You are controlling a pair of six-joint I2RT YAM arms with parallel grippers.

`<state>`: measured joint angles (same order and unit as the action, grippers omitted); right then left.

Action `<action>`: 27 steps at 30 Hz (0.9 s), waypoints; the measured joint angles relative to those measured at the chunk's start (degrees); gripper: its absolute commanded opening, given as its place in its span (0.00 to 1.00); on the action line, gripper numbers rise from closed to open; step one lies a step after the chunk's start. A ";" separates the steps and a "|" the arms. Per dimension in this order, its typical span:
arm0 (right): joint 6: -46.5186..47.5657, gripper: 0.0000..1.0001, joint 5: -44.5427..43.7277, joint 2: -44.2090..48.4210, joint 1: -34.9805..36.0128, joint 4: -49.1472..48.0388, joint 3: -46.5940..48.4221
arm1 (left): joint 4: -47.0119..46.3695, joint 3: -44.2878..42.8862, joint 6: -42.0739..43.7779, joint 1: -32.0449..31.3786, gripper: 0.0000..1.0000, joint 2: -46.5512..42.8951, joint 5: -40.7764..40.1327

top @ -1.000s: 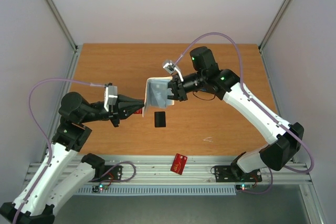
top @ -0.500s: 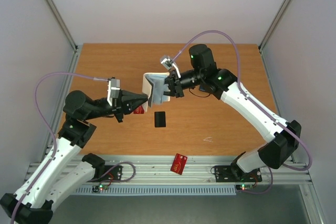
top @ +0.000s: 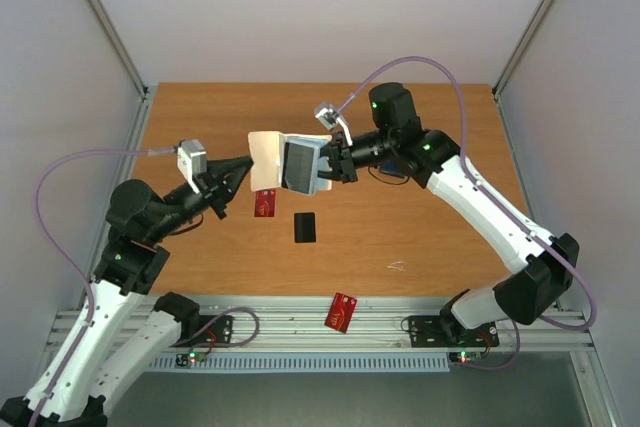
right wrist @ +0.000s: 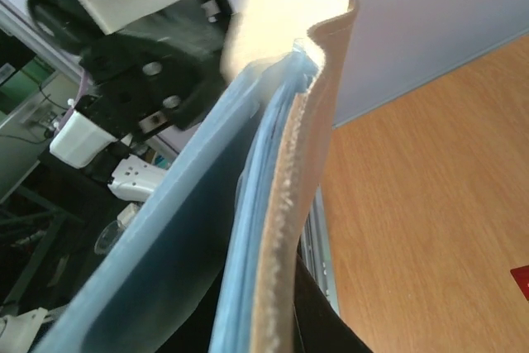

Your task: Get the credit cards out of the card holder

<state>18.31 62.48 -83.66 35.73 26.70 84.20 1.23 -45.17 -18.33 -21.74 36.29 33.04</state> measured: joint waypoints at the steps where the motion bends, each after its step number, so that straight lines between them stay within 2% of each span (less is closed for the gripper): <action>1: 0.28 0.03 0.02 0.57 -0.35 0.59 -0.15 | 1.33 0.00 0.55 0.50 0.31 -0.26 -2.43; 3: 0.98 0.02 0.46 1.88 -0.66 1.60 -0.26 | 4.48 0.00 1.11 1.27 0.48 -0.31 -7.67; 7: 2.23 0.01 0.98 4.42 -0.46 3.54 -0.28 | 9.77 0.00 1.90 2.10 0.59 0.07 -15.58; 12: 2.95 0.01 -0.70 5.22 -0.39 5.95 -0.28 | 12.35 0.02 5.29 2.86 0.61 0.61 -25.97; 18: 2.78 0.01 -6.78 5.18 -0.37 8.11 -0.28 | 12.35 -0.59 11.13 4.26 0.57 2.10 -40.46; 23: 2.32 0.01 -11.02 4.85 -0.39 9.81 -0.26 | 10.54 -1.20 14.14 4.37 0.56 0.70 -39.10; 25: 2.08 0.01 -12.17 4.63 -0.39 10.19 -0.26 | 8.90 -1.81 14.32 4.39 0.51 0.00 -35.17; 27: 1.79 0.01 -13.49 4.42 -0.39 10.38 -0.22 | 5.79 -2.58 14.21 4.44 0.49 -0.39 -27.36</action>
<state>20.10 48.99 -79.24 35.33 37.08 83.99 7.03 -47.75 -4.12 -17.30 35.90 5.67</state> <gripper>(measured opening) 0.075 0.518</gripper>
